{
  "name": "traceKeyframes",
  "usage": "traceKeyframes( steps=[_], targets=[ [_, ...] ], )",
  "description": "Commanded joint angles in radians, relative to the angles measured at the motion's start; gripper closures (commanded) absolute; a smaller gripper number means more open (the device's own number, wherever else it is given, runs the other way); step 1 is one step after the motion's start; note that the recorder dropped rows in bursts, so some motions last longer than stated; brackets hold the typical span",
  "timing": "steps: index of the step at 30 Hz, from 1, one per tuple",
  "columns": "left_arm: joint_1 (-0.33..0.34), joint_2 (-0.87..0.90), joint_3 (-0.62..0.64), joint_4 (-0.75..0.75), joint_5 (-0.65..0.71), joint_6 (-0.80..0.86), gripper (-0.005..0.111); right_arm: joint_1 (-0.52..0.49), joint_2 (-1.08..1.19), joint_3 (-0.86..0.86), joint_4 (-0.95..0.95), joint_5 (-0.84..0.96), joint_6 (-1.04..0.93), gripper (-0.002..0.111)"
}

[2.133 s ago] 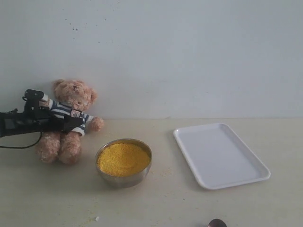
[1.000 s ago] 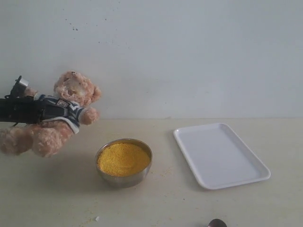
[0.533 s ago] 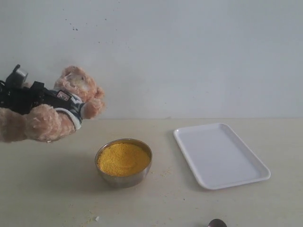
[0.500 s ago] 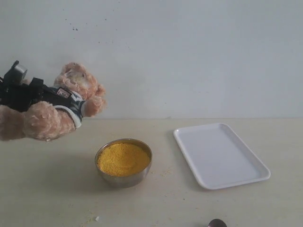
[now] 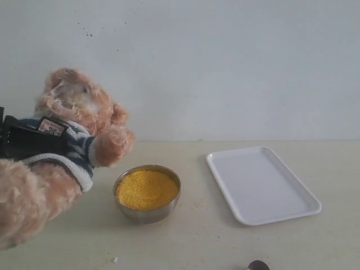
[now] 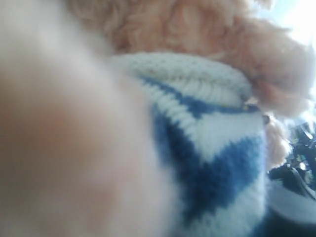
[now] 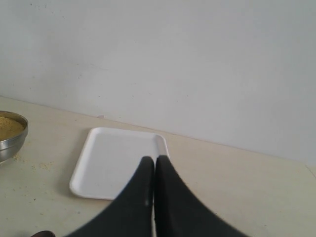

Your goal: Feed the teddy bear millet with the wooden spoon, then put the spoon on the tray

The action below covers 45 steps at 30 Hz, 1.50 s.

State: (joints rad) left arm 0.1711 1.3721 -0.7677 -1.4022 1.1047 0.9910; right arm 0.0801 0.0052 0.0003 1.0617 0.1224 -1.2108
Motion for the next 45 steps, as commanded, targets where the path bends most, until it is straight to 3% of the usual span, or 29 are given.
traceKeyframes(
  steps=[1, 8, 15, 17, 20, 23, 27, 30, 34, 37, 39, 42, 44, 45],
  targets=[
    [-0.005, -0.159, 0.190, -0.192, 0.016, 0.096, 0.103, 0.000, -0.005, 0.000, 0.002, -0.003, 0.001, 0.108],
    [-0.005, -0.276, 0.374, -0.206, -0.128, 0.161, 0.103, 0.000, -0.005, 0.000, 0.002, -0.003, 0.001, 0.108],
    [-0.005, -0.278, 0.395, -0.259, -0.259, 0.356, 0.103, 0.000, -0.005, 0.000, 0.005, -0.024, 0.001, 0.108],
    [-0.003, -0.270, 0.395, -0.315, -0.325, 0.448, 0.103, 0.000, -0.005, 0.000, 0.061, -0.021, 0.059, 0.108],
    [-0.001, -0.208, 0.392, -0.342, -0.373, 0.543, 0.103, 0.000, -0.005, 0.000, 0.292, -0.013, 0.278, 0.108],
    [-0.001, -0.088, 0.371, -0.342, -0.305, 0.610, 0.103, 0.000, -0.005, 0.000, 0.368, 0.004, 0.473, 0.108],
    [-0.001, 0.103, 0.334, -0.342, -0.066, 0.678, 0.103, 0.000, -0.005, 0.000, 0.368, -0.005, 0.488, 0.108],
    [-0.001, 0.221, 0.308, -0.342, 0.041, 0.678, 0.103, 0.000, -0.005, 0.000, 0.368, -0.012, 0.488, 0.108],
    [-0.001, 0.306, 0.304, -0.342, 0.047, 0.704, 0.103, 0.000, -0.005, 0.000, 0.368, -0.053, 0.488, 0.108],
    [-0.001, 0.335, 0.304, -0.342, 0.051, 0.711, 0.103, 0.000, -0.005, 0.000, 0.372, -0.207, 0.503, 0.108],
    [-0.001, 0.337, 0.304, -0.342, 0.050, 0.711, 0.103, 0.000, -0.003, 0.000, 0.396, -0.288, 0.666, 0.108],
    [-0.001, 0.337, 0.299, -0.342, 0.051, 0.704, 0.103, 0.000, -0.003, 0.000, 0.378, -0.454, 1.137, 0.108],
    [-0.001, 0.337, 0.285, -0.342, 0.055, 0.668, 0.103, 0.000, -0.003, 0.000, 0.199, -0.488, 1.454, 0.108],
    [-0.001, 0.337, 0.273, -0.342, 0.060, 0.631, 0.103, 0.000, 0.000, -0.018, 0.016, -0.486, 1.573, 0.108]
  ],
)
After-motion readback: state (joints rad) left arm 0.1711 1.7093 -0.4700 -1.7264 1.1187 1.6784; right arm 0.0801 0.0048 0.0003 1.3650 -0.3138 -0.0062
